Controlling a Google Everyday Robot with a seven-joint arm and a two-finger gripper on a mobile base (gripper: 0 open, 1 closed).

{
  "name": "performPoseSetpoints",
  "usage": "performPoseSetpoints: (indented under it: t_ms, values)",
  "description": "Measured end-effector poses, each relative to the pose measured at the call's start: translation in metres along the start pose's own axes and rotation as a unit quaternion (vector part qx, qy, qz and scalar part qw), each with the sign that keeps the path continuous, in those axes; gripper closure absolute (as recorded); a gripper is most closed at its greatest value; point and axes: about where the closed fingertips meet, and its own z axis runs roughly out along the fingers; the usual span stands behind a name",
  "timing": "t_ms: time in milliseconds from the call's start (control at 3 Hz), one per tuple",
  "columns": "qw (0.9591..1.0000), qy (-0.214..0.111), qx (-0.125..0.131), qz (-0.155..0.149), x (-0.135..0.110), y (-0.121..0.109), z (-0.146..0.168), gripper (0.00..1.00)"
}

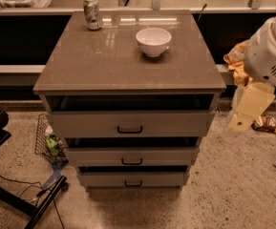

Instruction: Open middle drawer

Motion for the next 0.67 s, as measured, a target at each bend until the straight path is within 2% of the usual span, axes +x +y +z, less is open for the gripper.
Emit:
performPoseSetpoints:
  t_ms: [667]
  values:
    - [0.9984,-0.051,0.023,-0.005,-0.005,0.019,0.088,0.00]
